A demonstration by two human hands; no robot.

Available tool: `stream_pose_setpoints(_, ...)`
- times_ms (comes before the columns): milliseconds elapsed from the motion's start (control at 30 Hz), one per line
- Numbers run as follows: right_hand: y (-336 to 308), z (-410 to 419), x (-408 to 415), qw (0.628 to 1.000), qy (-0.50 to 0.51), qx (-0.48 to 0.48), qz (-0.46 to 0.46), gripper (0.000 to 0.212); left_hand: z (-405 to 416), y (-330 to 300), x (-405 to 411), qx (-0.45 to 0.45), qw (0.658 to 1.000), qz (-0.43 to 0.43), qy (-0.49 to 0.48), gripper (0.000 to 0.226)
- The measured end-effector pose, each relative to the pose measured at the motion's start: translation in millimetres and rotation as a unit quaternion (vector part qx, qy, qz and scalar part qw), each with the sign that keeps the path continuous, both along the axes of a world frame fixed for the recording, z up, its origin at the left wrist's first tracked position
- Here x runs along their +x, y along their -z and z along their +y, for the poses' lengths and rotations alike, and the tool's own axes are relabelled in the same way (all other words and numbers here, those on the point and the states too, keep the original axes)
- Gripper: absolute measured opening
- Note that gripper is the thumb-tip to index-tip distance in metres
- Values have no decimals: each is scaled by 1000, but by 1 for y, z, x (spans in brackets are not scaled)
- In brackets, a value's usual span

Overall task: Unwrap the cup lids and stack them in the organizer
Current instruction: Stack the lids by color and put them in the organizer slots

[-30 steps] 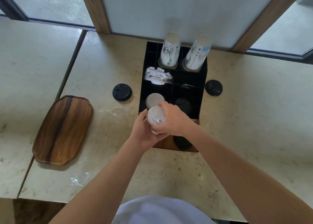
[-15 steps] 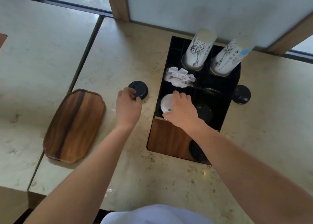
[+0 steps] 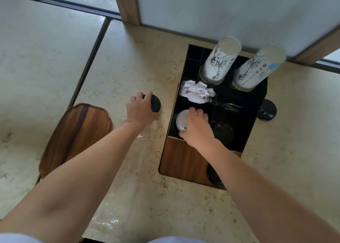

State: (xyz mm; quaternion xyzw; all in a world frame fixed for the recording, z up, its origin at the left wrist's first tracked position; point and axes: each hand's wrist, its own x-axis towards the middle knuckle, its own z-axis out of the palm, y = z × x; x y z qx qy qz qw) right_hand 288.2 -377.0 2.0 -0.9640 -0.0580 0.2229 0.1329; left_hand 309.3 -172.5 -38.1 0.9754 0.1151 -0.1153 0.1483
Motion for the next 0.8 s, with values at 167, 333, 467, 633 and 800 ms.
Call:
stream_pose_setpoints(167, 7, 0, 2, 1000, 6, 4, 3, 90, -2, 7, 6, -15, 1000, -9, -18, 79)
stream_pose_setpoints(333, 5, -5, -1, 998, 32, 42, 16, 107, -7, -4, 0, -34, 998, -29, -53, 80)
stream_pose_setpoints(467, -11, -18, -25, 975, 129, 155, -93, 88, -10, -34, -24, -185, 968, -106, -131, 83)
stream_pose_setpoints(633, -38, -30, -63, 887, 267, 373, 54, 34, -60, -79, -93, -254, 953, -155, -56, 83)
stream_pose_setpoints(800, -58, -61, -94, 746, 345, 519, 233, 21, -111, -95, -153, -329, 935, -131, 15, 74)
